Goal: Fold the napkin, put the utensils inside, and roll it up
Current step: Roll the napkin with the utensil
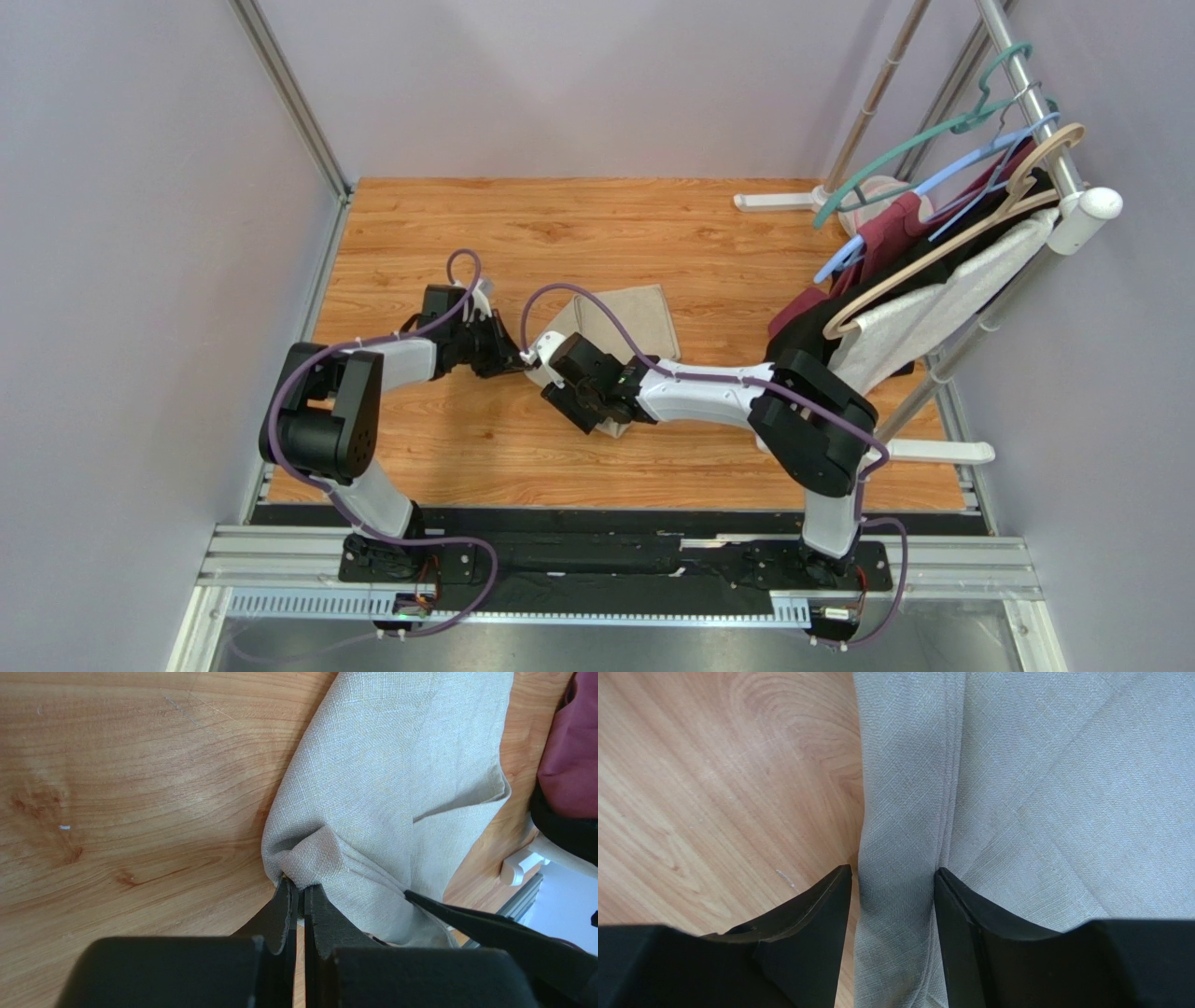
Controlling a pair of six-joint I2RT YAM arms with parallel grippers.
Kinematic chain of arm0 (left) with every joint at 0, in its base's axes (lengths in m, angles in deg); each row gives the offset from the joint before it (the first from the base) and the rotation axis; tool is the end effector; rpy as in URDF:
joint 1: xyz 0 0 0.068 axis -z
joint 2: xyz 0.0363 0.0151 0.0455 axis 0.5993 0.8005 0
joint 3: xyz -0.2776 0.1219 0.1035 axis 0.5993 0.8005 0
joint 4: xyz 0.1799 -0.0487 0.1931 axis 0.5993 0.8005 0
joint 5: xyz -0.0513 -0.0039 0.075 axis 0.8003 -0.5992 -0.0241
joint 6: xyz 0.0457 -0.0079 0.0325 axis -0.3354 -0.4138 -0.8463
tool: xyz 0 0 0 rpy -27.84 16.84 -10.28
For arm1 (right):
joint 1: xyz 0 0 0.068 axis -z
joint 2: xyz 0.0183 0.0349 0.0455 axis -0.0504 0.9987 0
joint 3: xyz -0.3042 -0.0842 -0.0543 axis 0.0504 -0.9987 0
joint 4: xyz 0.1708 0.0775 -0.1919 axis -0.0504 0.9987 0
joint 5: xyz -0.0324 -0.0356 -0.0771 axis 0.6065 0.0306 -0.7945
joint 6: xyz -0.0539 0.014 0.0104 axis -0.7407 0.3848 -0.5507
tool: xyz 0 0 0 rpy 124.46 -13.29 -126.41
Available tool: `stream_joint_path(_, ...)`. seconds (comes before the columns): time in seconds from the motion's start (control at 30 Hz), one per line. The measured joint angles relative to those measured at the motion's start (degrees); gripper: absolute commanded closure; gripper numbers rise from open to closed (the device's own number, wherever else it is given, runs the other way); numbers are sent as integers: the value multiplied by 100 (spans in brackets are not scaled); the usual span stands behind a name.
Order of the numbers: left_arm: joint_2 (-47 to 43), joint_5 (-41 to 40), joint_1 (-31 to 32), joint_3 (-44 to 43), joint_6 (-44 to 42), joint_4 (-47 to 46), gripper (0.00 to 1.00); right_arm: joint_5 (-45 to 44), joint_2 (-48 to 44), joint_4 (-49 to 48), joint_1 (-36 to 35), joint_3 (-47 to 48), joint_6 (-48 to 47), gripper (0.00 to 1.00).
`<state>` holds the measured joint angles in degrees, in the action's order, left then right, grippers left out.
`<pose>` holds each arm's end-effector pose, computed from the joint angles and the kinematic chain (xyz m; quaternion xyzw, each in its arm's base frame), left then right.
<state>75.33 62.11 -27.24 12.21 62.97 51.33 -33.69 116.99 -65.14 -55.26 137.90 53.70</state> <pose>0.3073 -0.0719 0.1773 -0.0954 0.9077 -0.3450 0.2189 0.2189 0.3411 0.2013 -0.4629 0.8355 0.0694 0.2878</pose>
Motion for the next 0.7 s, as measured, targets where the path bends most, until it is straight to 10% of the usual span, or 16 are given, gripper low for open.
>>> stream_joint_path(0.33, 31, 68, -4, -22, -11, -33, 100, 376, 127, -190, 337, -13, 72, 81)
stream_joint_path(0.5, 28, 157, -4, -20, -20, -203, 40, 791, 85, -350, 492, -118, 181, 95)
stream_joint_path(0.7, -531, -15, -4, 179, 22, -356, 24, 1670, -39, -887, 839, -474, 463, 98)
